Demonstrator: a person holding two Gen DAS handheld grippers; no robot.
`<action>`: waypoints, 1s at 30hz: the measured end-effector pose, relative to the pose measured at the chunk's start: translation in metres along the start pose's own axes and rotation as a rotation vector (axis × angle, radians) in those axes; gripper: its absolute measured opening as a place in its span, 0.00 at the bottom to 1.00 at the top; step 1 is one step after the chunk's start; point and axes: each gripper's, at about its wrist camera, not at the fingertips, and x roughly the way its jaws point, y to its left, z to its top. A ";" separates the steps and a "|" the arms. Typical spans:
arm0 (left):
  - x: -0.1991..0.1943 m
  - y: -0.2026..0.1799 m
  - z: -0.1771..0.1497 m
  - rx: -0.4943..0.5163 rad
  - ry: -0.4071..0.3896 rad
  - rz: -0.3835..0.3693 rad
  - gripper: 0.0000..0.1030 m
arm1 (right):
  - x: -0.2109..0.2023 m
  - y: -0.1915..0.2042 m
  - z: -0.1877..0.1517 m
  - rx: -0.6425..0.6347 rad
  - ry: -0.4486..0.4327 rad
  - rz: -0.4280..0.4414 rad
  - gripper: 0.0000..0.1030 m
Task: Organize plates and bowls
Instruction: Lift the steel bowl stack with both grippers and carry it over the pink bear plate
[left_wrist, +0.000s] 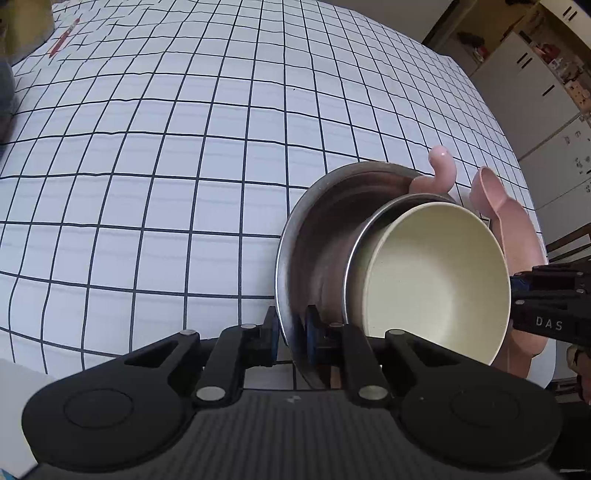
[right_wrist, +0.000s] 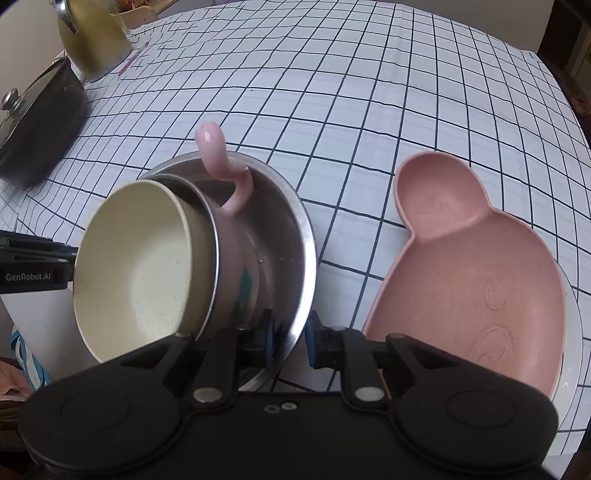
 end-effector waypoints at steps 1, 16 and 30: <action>-0.001 0.000 0.000 -0.004 -0.002 -0.002 0.13 | -0.002 0.001 0.000 -0.003 -0.007 -0.003 0.16; -0.059 -0.023 0.017 0.002 -0.062 0.036 0.12 | -0.051 0.004 0.010 0.041 -0.054 0.009 0.14; -0.064 -0.123 0.038 0.063 -0.101 0.012 0.12 | -0.109 -0.064 0.004 0.076 -0.127 -0.014 0.14</action>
